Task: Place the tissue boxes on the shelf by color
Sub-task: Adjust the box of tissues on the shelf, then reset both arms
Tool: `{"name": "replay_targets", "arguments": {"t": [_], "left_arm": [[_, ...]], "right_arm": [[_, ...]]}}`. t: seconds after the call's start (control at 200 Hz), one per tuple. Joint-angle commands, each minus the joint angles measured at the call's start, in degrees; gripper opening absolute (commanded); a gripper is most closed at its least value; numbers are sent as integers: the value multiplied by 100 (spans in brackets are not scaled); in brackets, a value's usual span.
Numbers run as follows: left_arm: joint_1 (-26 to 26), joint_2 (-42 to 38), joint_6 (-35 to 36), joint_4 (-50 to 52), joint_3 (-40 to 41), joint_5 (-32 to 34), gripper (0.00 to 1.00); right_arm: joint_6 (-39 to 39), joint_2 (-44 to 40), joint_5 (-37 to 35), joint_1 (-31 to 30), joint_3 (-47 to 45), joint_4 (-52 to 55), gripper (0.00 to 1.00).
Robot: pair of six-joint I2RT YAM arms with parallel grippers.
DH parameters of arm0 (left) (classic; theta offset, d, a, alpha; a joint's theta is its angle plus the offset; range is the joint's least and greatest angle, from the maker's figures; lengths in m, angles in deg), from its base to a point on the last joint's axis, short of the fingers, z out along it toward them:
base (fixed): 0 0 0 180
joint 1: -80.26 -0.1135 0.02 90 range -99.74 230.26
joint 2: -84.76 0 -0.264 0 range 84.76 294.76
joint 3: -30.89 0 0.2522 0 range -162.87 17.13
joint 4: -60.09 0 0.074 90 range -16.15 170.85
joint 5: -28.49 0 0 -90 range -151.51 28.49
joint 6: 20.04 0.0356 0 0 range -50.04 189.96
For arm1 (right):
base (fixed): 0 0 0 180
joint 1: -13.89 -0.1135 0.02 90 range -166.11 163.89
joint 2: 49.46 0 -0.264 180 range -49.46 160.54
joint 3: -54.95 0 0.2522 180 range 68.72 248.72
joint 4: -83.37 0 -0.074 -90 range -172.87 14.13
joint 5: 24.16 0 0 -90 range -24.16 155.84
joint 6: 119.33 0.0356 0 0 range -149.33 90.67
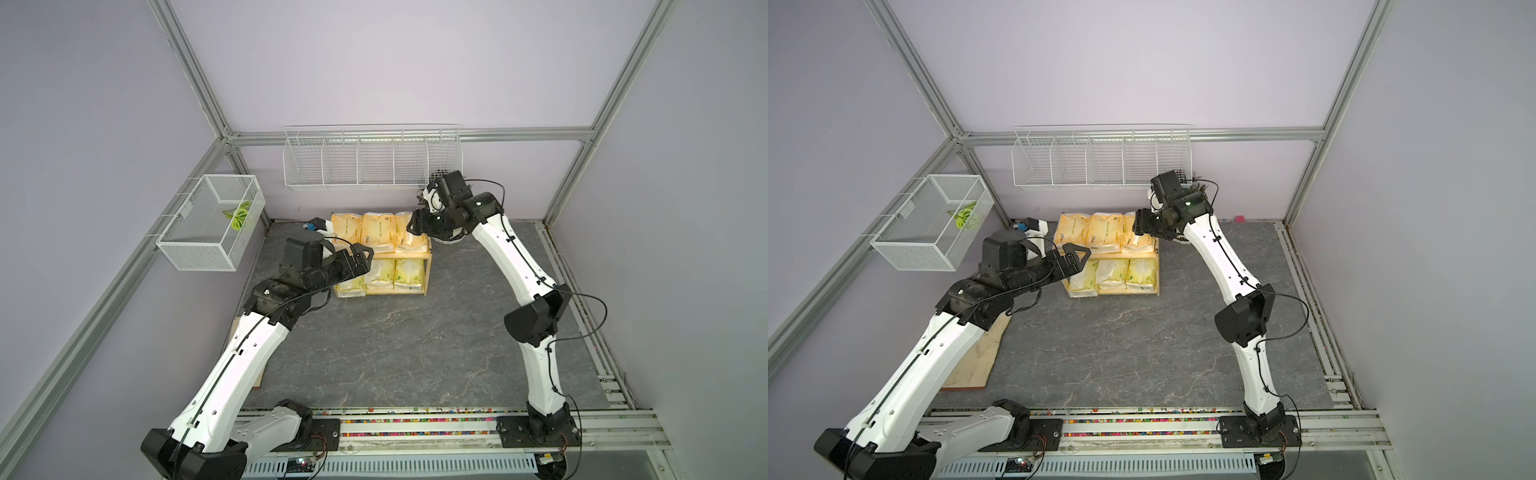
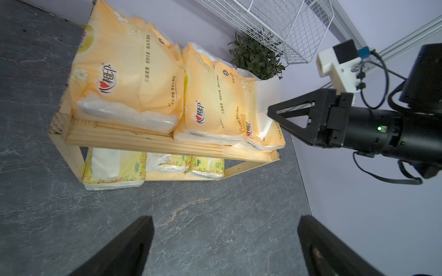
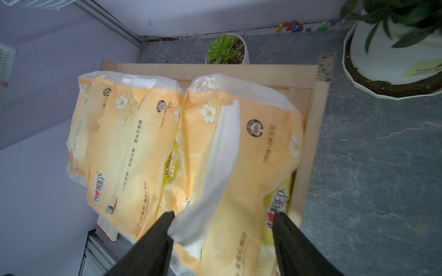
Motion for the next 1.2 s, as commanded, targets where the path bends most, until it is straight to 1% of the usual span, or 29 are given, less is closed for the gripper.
{"name": "replay_targets", "arguments": {"t": [0.0, 0.12, 0.24, 0.34, 0.465, 0.51, 0.565, 0.61, 0.63, 0.71, 0.825, 0.955, 0.97, 1.01, 1.055, 1.12, 1.145, 1.195], "left_arm": [[-20, 17, 113, 135, -341, 266, 100], [-30, 62, 233, 247, -530, 526, 100], [-32, 79, 496, 484, -853, 1289, 100], [-28, 53, 774, 575, -1075, 2220, 100], [-25, -151, 1260, 273, -923, 2926, 100], [-32, -265, 1427, 80, -744, 3076, 100], [-27, -461, 1546, -201, -440, 3333, 100], [-27, -646, 1747, -475, -133, 3471, 100], [-29, -738, 1812, -615, 12, 3541, 100], [-31, -1140, 2138, -1249, 698, 3762, 100], [-28, -1645, 2494, -2128, 1639, 3896, 100], [-41, -1742, 2738, -2326, 2124, 3897, 100], [-52, -1738, 2769, -2348, 2175, 4043, 100], [-88, -1746, 2914, -2447, 2343, 4068, 100], [-184, -1766, 3022, -2621, 2565, 4086, 100], [-465, -1814, 3082, -2853, 2915, 3968, 100], [-594, -1838, 3152, -2982, 3072, 3734, 100], [-836, -1869, 3223, -3296, 3438, 3608, 100]], "right_arm": [[-202, -584, -290, 172, -204, -100, 70], [-280, -873, -396, 282, -378, -62, 70], [-318, -1392, -547, 407, -878, -174, 71], [-317, -2102, -672, 548, -1735, -474, 73], [-367, -3102, -914, 807, -2899, -841, 76], [-422, -3497, -1056, 907, -3378, -1015, 77], [-476, -3981, -1276, 1026, -3951, -1167, 83], [-522, -4357, -1351, 1170, -4394, -1302, 97], [-549, -4514, -1400, 1225, -4586, -1343, 99], [-690, -5032, -1640, 1443, -5234, -1431, 99], [-897, -5686, -2391, 1580, -6112, -1760, 99], [-1001, -6315, -3164, 1682, -7283, -2609, 99], [-990, -6370, -3242, 1695, -7404, -2698, 99], [-964, -6510, -3483, 1703, -7743, -2977, 99], [-1070, -6642, -3562, 1746, -8119, -3350, 99], [-1291, -6728, -3542, 1775, -8574, -3788, 99], [-1333, -6745, -3553, 1789, -8710, -3915, 99], [-1435, -6727, -3626, 1815, -8974, -4160, 99]]}}
